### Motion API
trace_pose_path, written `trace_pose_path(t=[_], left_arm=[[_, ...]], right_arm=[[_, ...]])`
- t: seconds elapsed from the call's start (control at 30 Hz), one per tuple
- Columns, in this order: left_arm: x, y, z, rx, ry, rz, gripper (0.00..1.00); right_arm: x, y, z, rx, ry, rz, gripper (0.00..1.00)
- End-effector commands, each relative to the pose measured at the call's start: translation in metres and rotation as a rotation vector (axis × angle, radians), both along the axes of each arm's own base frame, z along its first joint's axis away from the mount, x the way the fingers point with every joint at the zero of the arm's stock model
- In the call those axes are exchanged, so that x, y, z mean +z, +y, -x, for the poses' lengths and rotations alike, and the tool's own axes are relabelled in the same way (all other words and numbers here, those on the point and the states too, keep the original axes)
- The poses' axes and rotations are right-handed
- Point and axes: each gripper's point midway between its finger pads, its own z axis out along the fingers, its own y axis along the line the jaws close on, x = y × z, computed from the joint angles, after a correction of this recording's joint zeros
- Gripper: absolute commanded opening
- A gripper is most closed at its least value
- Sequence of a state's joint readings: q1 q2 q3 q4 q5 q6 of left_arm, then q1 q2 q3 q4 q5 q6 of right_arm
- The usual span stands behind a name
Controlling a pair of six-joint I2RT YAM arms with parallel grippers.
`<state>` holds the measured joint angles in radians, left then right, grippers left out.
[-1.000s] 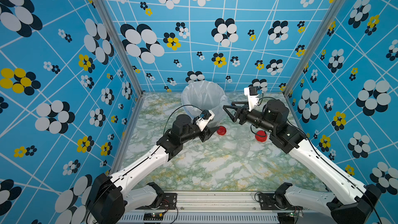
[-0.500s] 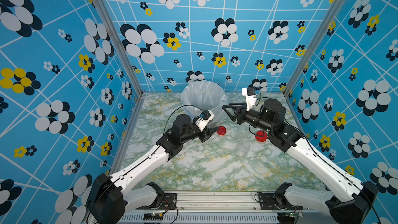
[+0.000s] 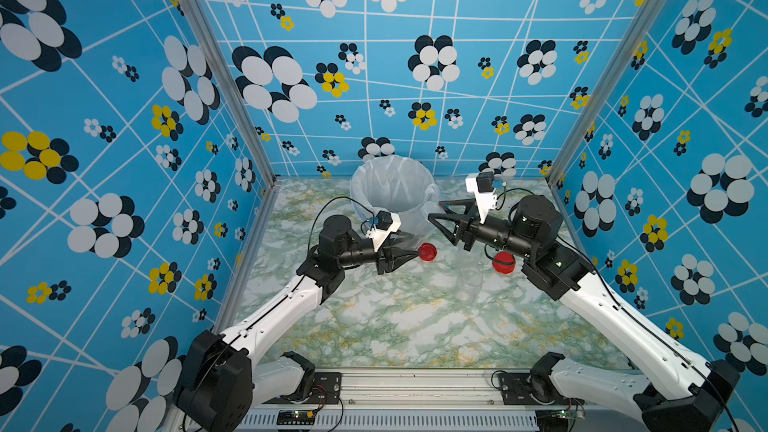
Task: Empty moldy mung beans from jars
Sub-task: Unscrew the lid from the jar.
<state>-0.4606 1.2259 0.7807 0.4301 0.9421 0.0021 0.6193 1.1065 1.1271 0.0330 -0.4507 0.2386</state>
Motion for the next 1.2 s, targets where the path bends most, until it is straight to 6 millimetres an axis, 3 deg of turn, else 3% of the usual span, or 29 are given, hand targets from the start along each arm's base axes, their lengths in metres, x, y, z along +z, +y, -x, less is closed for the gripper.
trace_pose_path(t=[0.0, 0.33, 0.53, 0.73, 0.9, 1.03, 1.17], left_arm=[[0.022, 0.011, -0.011, -0.056, 0.053, 0.072, 0.46], [0.017, 0.002, -0.008, -0.209, 0.138, 0.062, 0.46], [0.019, -0.002, -0.002, -0.360, 0.208, 0.090, 0.46], [0.026, 0.006, -0.029, -0.307, 0.251, 0.163, 0.44], [0.026, 0.008, -0.041, -0.264, 0.276, 0.178, 0.37], [0.012, 0.006, -0.053, -0.143, 0.271, 0.121, 0.37], [-0.004, -0.003, -0.044, -0.046, 0.208, -0.048, 0.39]], right_arm=[[0.013, -0.004, 0.029, 0.110, -0.097, 0.022, 0.48], [0.014, 0.007, 0.060, 0.314, -0.136, 0.058, 0.43], [0.014, 0.011, 0.083, 0.461, -0.150, 0.106, 0.46], [0.013, 0.010, 0.072, 0.397, -0.135, 0.114, 0.58], [0.013, 0.011, 0.062, 0.356, -0.103, 0.104, 0.60], [0.009, 0.014, 0.052, 0.328, -0.070, 0.101, 0.60], [0.004, 0.015, 0.041, 0.287, -0.049, 0.108, 0.60]])
